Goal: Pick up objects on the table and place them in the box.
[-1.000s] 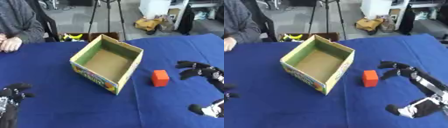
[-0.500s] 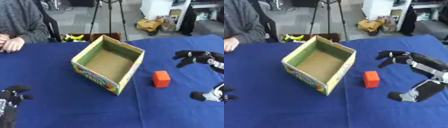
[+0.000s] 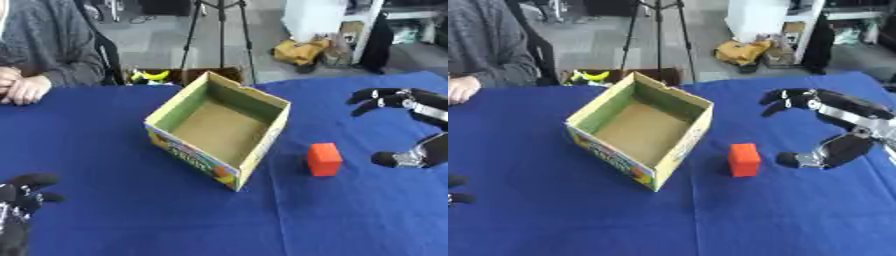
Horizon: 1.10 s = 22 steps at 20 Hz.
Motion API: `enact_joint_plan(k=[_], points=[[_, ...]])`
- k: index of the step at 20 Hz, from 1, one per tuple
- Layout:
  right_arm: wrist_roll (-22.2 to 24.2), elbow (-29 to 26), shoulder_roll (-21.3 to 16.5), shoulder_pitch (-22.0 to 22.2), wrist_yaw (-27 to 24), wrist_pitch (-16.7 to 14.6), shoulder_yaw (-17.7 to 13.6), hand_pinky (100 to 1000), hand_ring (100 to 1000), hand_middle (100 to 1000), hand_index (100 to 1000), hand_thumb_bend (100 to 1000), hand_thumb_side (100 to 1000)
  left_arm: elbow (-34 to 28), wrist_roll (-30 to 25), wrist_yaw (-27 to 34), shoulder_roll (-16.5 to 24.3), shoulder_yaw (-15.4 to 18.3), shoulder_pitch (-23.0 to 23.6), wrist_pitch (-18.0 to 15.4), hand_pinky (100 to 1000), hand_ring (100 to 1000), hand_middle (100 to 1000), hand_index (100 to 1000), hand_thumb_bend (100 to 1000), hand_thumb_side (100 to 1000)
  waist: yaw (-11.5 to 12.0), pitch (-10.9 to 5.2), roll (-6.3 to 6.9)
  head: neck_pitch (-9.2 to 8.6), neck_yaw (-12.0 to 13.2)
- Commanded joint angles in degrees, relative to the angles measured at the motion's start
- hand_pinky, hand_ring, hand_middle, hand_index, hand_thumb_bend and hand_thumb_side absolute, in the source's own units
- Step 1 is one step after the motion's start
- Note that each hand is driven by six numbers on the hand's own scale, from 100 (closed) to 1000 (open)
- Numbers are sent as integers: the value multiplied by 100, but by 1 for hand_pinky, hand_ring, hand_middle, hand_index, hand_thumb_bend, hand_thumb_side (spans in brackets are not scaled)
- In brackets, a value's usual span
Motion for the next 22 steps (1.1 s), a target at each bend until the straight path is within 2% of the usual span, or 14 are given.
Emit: enact_joint_plan(k=[1, 7, 14, 22], points=[[13, 256, -271, -187, 173, -108, 15, 844, 1000, 893, 853, 489, 660, -103, -33, 26, 122, -19, -45, -3, 567, 729, 627, 708, 100, 770, 26, -81, -15, -59, -43], [52, 663, -240, -419, 738, -269, 184, 851, 1000, 897, 893, 476, 720, -101, -64, 40, 126, -46, -50, 2, 567, 730, 627, 707, 100, 771, 98, -73, -11, -83, -151], [-160, 1395, -150, -624, 1369, -383, 272, 851, 1000, 899, 911, 477, 778, -100, -136, 62, 137, -108, -67, 16, 567, 732, 627, 707, 100, 769, 246, -79, -1, -83, -337], [-399, 1984, -105, -701, 1673, -498, 261, 850, 1000, 898, 911, 482, 792, -103, -246, 79, 125, -161, -100, 26, 568, 735, 630, 709, 100, 772, 420, -32, -2, -102, -469]])
